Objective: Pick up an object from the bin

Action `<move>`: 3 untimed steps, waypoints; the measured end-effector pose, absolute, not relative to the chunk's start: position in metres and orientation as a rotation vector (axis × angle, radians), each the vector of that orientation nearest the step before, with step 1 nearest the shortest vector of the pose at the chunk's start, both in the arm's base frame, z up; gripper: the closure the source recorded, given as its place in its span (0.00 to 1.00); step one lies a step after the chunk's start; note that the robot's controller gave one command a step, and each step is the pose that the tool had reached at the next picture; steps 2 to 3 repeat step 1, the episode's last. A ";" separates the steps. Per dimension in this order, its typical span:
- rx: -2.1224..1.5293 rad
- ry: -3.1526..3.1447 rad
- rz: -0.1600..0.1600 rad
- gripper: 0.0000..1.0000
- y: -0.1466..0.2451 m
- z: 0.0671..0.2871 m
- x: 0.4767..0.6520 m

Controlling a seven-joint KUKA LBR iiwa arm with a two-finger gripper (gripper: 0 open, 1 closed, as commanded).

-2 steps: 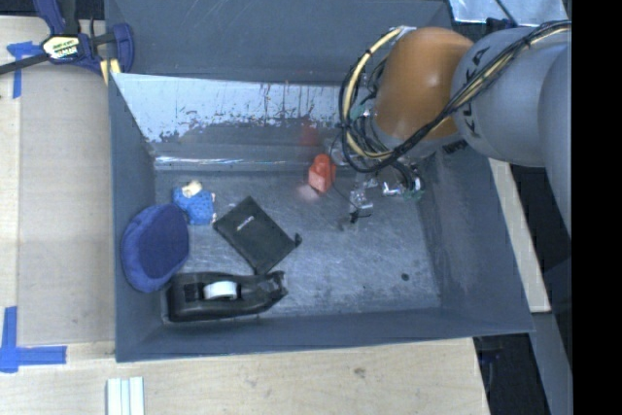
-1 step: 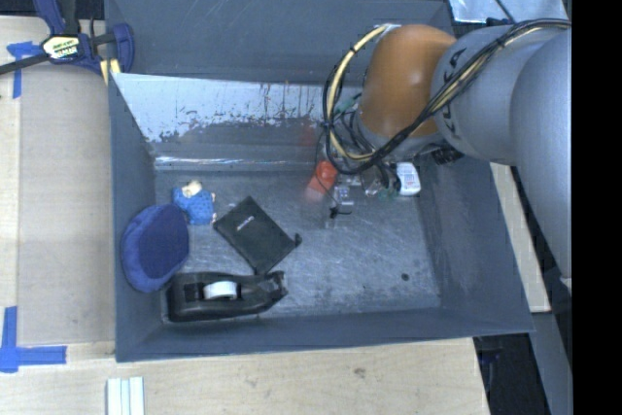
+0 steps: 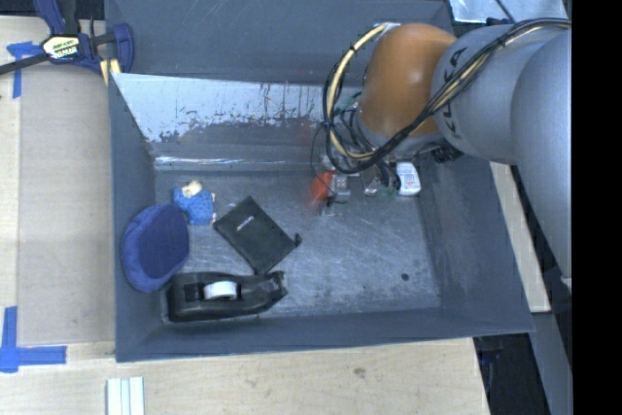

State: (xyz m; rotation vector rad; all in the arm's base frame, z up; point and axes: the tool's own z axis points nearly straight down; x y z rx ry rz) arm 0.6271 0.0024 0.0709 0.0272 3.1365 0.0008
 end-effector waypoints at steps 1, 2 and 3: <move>0.042 3.129 -0.002 1.00 -0.021 0.208 0.592; 0.042 3.129 -0.002 1.00 -0.021 0.208 0.592; 0.042 3.129 -0.002 1.00 -0.021 0.208 0.592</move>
Offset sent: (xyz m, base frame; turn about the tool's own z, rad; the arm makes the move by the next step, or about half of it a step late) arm -0.0369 -0.0223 0.1313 0.0073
